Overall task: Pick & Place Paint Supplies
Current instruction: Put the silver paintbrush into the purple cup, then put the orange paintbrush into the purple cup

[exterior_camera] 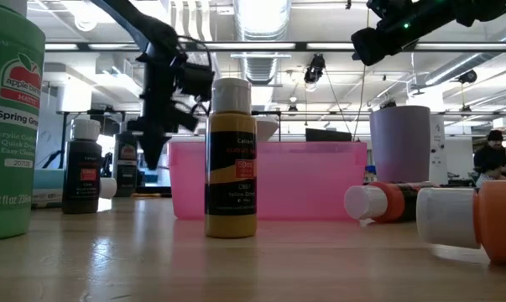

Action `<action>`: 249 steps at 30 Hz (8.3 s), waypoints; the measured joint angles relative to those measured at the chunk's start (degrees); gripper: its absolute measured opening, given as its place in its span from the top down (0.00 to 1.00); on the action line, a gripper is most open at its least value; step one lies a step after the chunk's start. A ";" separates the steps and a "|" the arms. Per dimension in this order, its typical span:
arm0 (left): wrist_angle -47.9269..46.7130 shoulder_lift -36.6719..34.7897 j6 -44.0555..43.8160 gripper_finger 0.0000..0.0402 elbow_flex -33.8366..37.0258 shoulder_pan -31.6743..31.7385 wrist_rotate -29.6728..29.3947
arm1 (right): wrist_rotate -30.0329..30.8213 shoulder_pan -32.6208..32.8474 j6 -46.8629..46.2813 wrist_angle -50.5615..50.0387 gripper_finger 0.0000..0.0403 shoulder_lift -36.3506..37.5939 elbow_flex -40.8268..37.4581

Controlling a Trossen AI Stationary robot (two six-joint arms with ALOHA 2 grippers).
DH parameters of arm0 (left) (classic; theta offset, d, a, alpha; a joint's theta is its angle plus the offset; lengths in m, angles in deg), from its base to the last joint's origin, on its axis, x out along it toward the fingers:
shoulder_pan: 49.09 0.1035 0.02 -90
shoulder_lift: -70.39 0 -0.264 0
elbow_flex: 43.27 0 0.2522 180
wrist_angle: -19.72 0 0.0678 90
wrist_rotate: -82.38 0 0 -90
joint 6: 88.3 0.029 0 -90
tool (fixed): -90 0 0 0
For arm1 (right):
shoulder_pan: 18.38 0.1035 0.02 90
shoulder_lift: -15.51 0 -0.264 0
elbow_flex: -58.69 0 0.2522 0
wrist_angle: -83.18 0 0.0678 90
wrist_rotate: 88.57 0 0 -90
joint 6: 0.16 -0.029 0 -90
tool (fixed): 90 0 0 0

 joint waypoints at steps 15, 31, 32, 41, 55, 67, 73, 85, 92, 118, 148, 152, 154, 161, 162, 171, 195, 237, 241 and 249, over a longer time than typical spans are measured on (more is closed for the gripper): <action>-5.47 -0.07 -26.53 0.98 -21.01 -0.95 26.11 | -34.69 3.51 11.68 -1.86 0.98 -0.13 -0.17; 51.58 -0.08 -64.59 0.98 -8.13 -4.17 53.23 | -5.10 19.46 53.35 3.65 0.98 -13.61 -0.22; 53.38 -0.09 -65.75 0.98 -7.28 -4.36 52.80 | -4.17 19.79 55.00 4.76 0.98 -14.50 -0.22; 57.38 -0.07 -68.48 0.98 -3.50 -5.21 52.74 | -2.25 20.50 62.46 12.18 0.84 -20.10 1.48; 59.47 -0.07 -68.92 0.98 -3.21 -5.41 54.27 | -2.99 20.67 67.25 12.13 0.61 -26.72 5.72; 58.33 -0.07 -69.37 0.98 -2.86 -5.47 55.39 | -3.49 20.59 71.18 13.05 0.69 -27.34 8.32; 58.34 -0.08 -69.78 0.98 -2.88 -6.35 55.94 | -6.53 19.24 71.87 12.95 0.72 -27.76 8.35; 59.04 -0.07 -69.30 0.98 -2.88 -7.57 55.63 | -8.56 17.53 70.60 12.99 0.83 -27.82 8.35; 59.19 -0.07 -68.37 0.98 -2.88 -7.55 55.24 | -8.34 17.50 70.13 12.77 0.95 -27.82 8.39; 48.32 -2.75 -34.34 0.55 -4.33 -2.42 51.03 | 0.05 19.47 38.41 -3.73 0.96 -17.15 8.79; 115.95 -12.31 -24.16 0.59 34.65 -6.94 31.37 | -37.95 20.28 -24.66 -1.20 0.96 20.72 -11.97; 115.85 -12.31 -24.22 0.59 34.39 -7.00 31.45 | -36.82 20.28 -24.76 1.66 0.96 23.42 -15.22; 115.83 -12.31 -24.21 0.59 33.72 -6.99 31.46 | -36.84 20.28 -24.75 3.11 0.96 24.20 -16.99; 114.92 -12.31 -24.28 0.59 32.09 -6.98 31.46 | -35.60 20.28 -24.64 8.17 0.96 23.48 -22.61; 114.45 -12.31 -24.33 0.59 32.13 -6.99 31.46 | -35.49 20.28 -24.62 9.67 0.96 23.25 -23.31; 111.25 -12.20 -23.60 0.59 32.35 -6.98 31.46 | -35.35 20.28 -24.98 11.82 0.96 22.12 -25.62; 110.42 -12.20 -23.58 0.59 32.35 -6.98 31.44 | -32.75 20.26 -28.97 11.69 0.96 9.79 -27.25; 109.85 -12.20 -23.57 0.59 32.38 -6.97 31.43 | -26.43 20.26 -34.68 8.26 0.60 10.39 -27.90; 109.76 -12.20 -23.56 0.59 32.38 -6.96 31.43 | -26.55 20.28 -34.60 8.29 0.56 10.40 -26.34; 109.07 -12.20 -23.92 0.59 32.38 -6.98 31.45 | -26.56 20.28 -28.74 7.82 0.52 10.54 -20.55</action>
